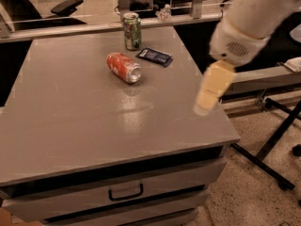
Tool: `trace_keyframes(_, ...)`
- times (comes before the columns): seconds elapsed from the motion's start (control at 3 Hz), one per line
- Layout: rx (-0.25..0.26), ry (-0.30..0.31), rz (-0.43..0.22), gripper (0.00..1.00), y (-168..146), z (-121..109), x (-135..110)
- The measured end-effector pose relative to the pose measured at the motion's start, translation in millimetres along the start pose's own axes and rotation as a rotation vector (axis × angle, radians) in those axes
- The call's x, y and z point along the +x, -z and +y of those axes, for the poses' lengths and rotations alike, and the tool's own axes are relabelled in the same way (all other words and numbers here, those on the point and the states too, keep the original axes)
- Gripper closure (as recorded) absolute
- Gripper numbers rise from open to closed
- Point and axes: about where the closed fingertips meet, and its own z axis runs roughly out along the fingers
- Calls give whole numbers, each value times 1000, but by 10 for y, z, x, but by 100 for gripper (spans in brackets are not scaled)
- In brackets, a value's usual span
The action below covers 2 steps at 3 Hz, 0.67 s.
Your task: Place coke can upright
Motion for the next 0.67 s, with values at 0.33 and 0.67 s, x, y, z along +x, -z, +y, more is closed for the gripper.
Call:
trace_keyframes(0.33, 9, -99, -43, 0, -645, -403, -337)
trace_keyframes(0.67, 18, -134, -64, 0, -756, -486, -416)
